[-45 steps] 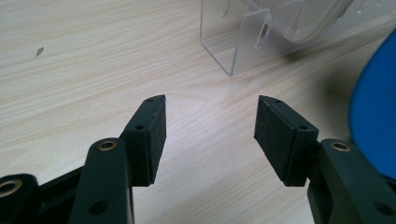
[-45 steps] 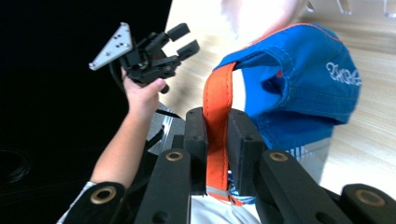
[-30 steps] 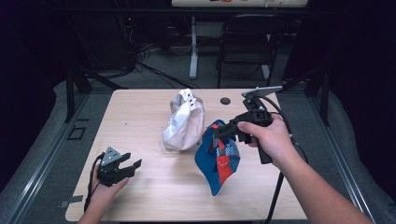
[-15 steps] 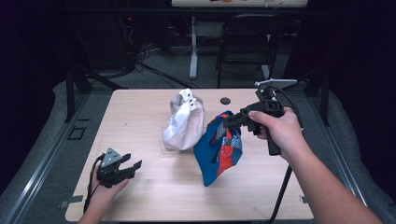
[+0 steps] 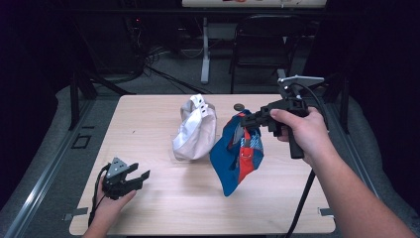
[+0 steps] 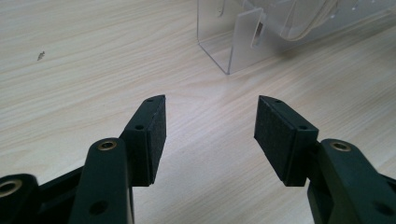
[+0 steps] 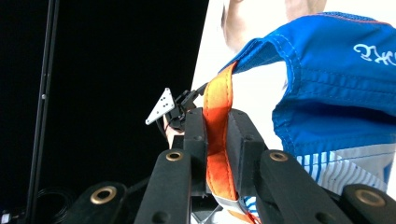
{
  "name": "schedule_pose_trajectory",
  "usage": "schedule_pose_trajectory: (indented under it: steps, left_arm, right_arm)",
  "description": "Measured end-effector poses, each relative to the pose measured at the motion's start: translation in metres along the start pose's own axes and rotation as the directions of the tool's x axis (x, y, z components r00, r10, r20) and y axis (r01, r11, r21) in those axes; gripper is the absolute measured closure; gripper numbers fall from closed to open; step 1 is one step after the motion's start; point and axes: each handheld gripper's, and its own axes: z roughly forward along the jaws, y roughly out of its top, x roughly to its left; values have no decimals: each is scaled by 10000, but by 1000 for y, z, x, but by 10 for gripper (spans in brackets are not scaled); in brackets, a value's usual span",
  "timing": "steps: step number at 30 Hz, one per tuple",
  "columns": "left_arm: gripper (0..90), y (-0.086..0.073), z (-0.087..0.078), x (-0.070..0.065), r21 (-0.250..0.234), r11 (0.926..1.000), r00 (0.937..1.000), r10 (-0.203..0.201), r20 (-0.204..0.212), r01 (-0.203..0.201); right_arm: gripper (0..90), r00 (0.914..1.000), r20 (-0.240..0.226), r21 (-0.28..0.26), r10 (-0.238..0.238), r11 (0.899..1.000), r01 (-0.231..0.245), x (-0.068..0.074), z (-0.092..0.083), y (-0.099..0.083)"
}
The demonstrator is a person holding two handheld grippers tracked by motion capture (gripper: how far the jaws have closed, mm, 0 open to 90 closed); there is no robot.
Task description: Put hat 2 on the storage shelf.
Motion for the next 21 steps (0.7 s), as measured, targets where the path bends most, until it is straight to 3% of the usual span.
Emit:
schedule_pose_trajectory:
  steps: [10, 21]
  left_arm:
    - [442, 0, 0, 1, 104, 9999, 9999, -103, 58, 103]
    - [441, -1, 1, 1, 89, 9999, 10000, -63, 65, 62]
  right_arm:
    - [794, 9996, -31, -646, 282, 9975, -283, 2, -20, 13]
    - [794, 9972, -380, -1394, 641, 9878, -688, -8, -32, 32]
